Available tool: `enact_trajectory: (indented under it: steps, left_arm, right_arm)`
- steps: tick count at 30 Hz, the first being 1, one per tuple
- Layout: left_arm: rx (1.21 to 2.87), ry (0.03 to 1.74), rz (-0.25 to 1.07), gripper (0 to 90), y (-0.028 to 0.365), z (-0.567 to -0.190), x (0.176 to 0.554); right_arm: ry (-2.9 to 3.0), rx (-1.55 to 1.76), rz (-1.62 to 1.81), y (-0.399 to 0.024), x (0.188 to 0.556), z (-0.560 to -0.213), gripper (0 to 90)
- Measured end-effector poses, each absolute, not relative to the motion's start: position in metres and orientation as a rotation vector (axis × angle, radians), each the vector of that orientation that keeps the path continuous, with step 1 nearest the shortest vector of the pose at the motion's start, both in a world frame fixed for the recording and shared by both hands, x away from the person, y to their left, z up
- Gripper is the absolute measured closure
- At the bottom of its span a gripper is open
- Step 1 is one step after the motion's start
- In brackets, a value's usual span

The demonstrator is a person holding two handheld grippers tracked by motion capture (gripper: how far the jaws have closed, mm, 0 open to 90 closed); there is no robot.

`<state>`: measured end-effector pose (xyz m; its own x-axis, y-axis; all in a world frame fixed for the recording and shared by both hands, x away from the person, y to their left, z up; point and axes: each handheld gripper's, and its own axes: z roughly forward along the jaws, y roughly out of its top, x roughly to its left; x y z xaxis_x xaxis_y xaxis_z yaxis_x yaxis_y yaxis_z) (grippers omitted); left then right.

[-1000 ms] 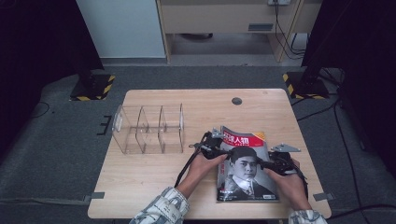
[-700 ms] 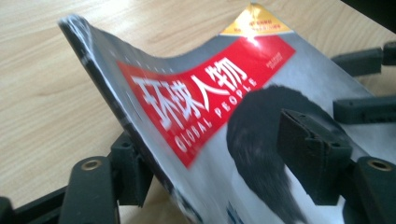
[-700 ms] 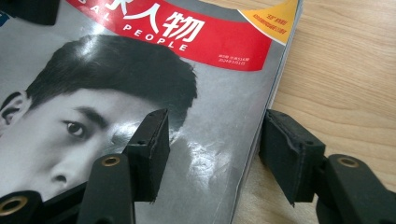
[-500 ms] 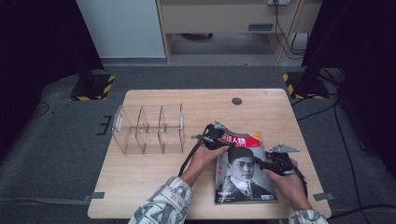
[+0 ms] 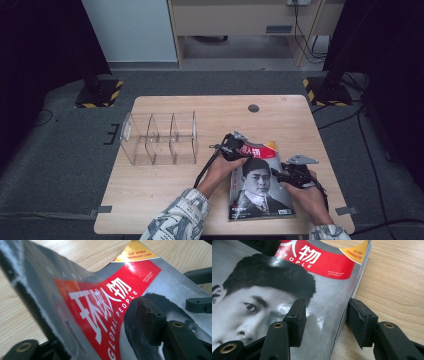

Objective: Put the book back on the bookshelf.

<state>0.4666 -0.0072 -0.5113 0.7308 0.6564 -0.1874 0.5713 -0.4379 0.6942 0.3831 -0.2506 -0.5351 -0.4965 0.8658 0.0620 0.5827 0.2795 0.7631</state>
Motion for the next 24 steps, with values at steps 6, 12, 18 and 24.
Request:
enact_trajectory:
  steps: [6,12,18,24]
  left_arm:
    - [2.157,0.943,0.097,64.8,-0.007,-0.508,0.467]
    - [2.128,0.964,0.075,75.3,-0.006,-0.505,0.467]
    - [2.108,0.972,0.064,80.6,-0.006,-0.501,0.465]
    - [2.103,0.956,0.072,82.5,-0.006,-0.497,0.462]
  right_arm:
    - [2.191,1.307,1.063,-0.250,0.383,-0.535,50.8]
    - [2.185,1.316,1.066,-0.250,0.383,-0.535,50.7]
    - [2.183,1.321,1.065,-0.250,0.383,-0.535,50.3]
    - [2.172,1.378,1.095,-0.252,0.383,-0.535,48.2]
